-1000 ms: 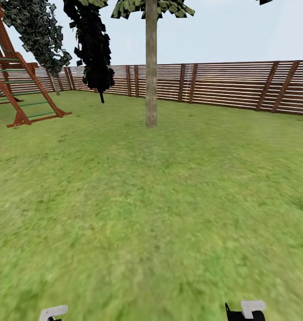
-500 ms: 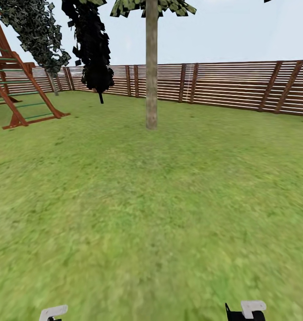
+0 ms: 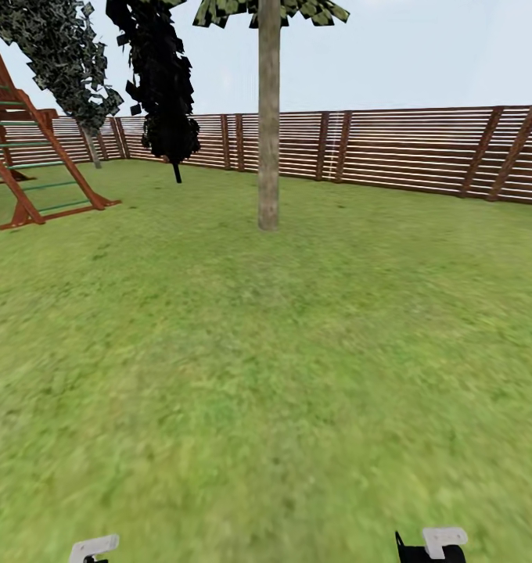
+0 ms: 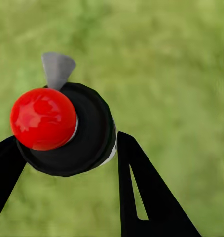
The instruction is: In the garden, pick up the pesticide atomizer on the floor and spray pesticide onto both trees until each tree trunk is fully covered.
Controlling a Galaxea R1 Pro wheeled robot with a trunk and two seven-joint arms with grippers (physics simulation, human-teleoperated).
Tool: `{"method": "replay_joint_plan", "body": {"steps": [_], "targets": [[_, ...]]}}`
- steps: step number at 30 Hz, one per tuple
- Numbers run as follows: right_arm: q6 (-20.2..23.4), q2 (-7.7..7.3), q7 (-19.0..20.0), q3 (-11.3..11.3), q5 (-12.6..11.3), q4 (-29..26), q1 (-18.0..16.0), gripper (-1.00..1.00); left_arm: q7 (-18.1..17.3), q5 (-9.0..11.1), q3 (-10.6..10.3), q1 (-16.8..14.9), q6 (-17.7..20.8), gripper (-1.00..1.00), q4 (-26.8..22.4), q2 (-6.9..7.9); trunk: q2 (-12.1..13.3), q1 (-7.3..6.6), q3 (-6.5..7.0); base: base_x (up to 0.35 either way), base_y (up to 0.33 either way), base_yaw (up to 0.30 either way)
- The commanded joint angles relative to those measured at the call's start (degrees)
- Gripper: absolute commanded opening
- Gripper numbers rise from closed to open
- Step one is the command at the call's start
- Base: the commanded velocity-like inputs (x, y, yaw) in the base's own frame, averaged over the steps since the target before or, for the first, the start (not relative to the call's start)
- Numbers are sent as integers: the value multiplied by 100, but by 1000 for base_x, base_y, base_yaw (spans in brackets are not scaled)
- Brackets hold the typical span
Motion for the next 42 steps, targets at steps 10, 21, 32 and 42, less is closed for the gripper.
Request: {"method": "replay_joint_plan", "body": {"steps": [10, 21, 32, 42], "targets": [[-28, 2, 10, -45, 54, 5, -6, 100, 81, 21, -61, -2, -10, -100, -2, 1, -2, 3, -5, 335, 110, 0], [-28, 2, 10, -48, 54, 2, -6, 100, 81, 21, -61, -2, -11, -100, -1, 2, -2, 3, -5, 335, 84, 0], [-28, 11, 10, -45, 54, -1, -6, 100, 81, 21, -61, -2, -11, -100, -1, 2, -2, 3, -5, 335, 72, -132], [-28, 11, 10, -45, 54, -1, -6, 100, 81, 21, -61, -2, -11, -100, -1, 1, -2, 3, -5, 335, 71, -69]]}}
